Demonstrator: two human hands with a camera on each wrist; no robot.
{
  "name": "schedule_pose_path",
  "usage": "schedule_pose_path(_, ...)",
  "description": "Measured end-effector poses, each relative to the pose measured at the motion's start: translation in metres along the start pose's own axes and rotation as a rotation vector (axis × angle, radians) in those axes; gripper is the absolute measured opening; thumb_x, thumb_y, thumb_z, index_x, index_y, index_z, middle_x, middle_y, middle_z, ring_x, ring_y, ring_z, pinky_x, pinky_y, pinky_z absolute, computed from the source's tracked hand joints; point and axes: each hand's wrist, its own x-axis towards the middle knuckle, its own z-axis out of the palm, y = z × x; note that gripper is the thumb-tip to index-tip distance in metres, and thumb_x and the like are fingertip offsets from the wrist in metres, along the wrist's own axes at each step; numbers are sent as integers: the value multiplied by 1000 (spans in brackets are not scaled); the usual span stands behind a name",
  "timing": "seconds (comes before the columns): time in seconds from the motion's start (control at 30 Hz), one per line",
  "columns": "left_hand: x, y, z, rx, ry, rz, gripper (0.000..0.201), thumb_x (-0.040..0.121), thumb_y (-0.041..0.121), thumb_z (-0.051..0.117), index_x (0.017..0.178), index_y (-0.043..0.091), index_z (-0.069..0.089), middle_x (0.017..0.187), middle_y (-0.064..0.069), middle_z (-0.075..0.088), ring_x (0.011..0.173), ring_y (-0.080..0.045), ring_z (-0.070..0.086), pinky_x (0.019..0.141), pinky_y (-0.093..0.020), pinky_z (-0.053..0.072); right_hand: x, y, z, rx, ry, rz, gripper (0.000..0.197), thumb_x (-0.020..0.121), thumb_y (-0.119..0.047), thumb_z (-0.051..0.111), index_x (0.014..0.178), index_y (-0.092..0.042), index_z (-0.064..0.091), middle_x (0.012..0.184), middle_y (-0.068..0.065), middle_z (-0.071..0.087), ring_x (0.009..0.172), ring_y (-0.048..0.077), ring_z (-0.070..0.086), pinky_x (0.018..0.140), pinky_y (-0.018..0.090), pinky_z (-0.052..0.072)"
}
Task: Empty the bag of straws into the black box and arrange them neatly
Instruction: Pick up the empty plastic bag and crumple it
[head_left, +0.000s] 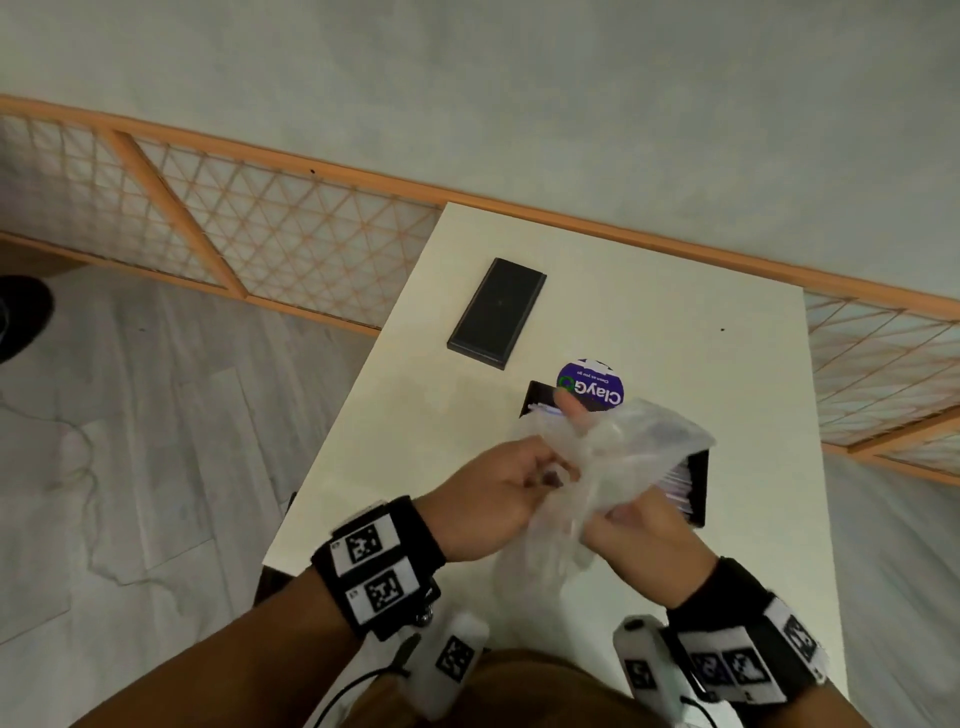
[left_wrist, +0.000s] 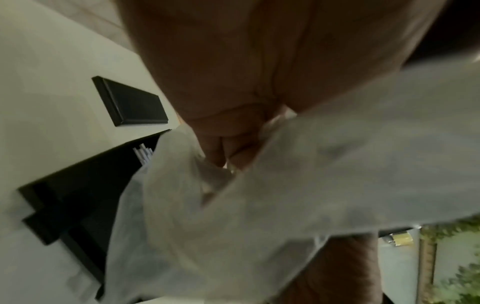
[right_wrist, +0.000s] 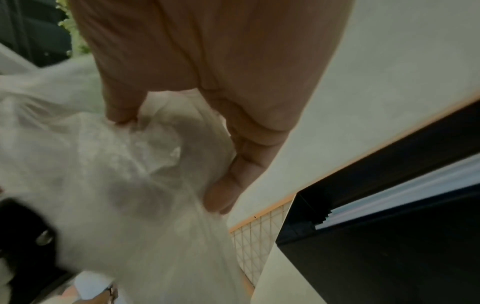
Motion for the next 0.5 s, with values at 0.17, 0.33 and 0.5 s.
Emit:
schedule_pose_path(0.17, -13, 0, 5, 553, 61, 9, 22, 92, 16, 67, 110, 4, 69, 102, -10, 70, 96, -27, 67, 94, -42, 54, 1, 1, -16, 32, 36, 28, 21, 98, -20, 61, 109, -28, 77, 111, 3, 77, 107, 19, 72, 92, 33, 56)
schedule_pose_path(0.33, -32, -17, 15, 644, 481, 335, 37, 86, 38, 75, 116, 22, 62, 102, 4, 62, 96, -16, 60, 86, -37, 51, 11, 6, -16, 127, 168, -17, 40, 95, 10, 50, 89, -19, 77, 89, 4, 75, 83, 17, 69, 77, 32, 54)
schedule_pose_path(0.5, -39, -34, 18, 841, 351, 397, 110, 68, 62, 84, 157, 37, 24, 164, 7, 11, 156, -20, 13, 121, -38, 30, 17, 6, 3, 291, 61, 109, 33, 96, 15, 43, 110, -2, 68, 100, 14, 73, 98, 34, 71, 83, 44, 59)
